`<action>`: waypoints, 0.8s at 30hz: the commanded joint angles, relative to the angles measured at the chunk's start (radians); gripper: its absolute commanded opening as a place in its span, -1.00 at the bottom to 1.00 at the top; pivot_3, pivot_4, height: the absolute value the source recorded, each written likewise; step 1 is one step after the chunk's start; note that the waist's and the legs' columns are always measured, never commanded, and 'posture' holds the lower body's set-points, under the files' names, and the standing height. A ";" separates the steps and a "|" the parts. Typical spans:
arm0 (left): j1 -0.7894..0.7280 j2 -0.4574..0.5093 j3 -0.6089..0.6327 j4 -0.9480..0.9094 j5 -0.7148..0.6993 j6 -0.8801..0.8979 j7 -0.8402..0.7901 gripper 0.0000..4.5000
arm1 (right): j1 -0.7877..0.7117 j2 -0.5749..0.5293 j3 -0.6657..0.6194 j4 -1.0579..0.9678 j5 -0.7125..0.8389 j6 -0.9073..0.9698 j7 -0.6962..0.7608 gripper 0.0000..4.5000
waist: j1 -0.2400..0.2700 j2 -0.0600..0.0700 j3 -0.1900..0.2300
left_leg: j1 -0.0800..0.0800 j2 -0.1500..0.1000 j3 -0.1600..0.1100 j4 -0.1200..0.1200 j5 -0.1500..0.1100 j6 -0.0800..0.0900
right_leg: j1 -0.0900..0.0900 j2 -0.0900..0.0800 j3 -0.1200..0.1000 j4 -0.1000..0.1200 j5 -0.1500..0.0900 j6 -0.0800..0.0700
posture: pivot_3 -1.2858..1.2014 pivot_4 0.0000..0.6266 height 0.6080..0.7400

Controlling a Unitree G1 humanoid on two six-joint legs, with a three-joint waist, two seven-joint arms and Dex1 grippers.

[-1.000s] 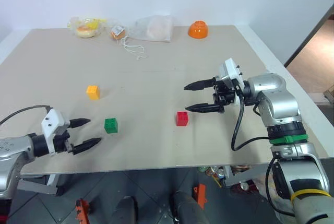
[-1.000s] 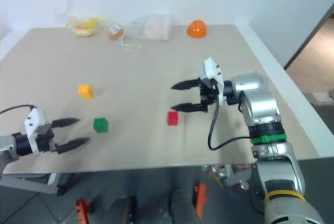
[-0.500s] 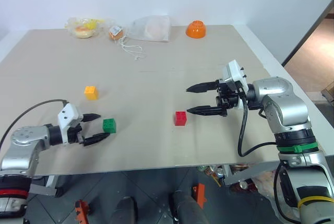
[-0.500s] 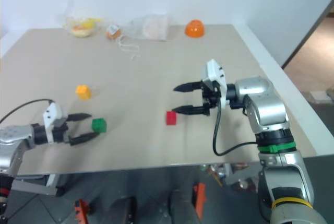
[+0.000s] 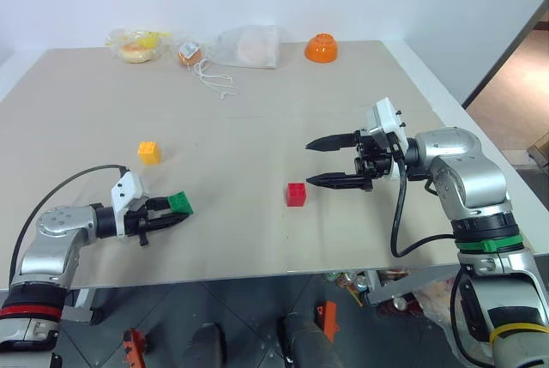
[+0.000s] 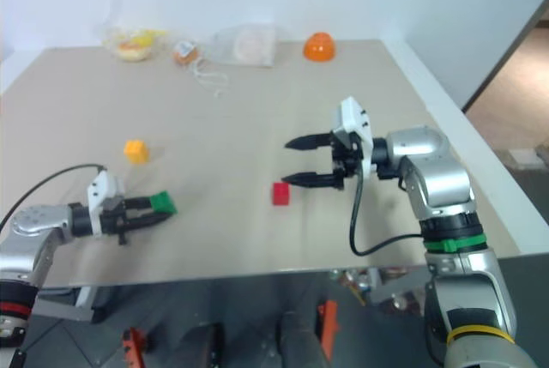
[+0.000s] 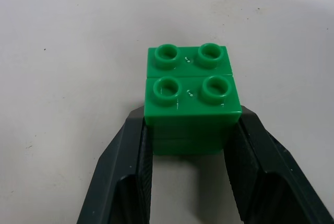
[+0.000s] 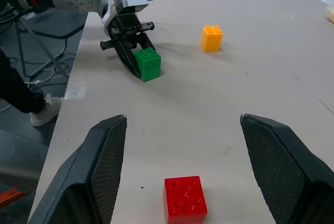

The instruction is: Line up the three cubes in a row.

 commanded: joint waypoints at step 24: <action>-0.540 -0.264 -0.227 0.514 0.198 -0.232 -0.168 -0.42 | 0.166 -0.118 -0.092 -0.012 0.006 -0.025 -0.039 0.60 | 0.001 0.000 0.000 | -0.002 -0.001 -0.001 0.006 -0.001 0.001 | 0.001 0.002 0.002 0.000 0.002 0.003 | 0.03 -0.52 1.00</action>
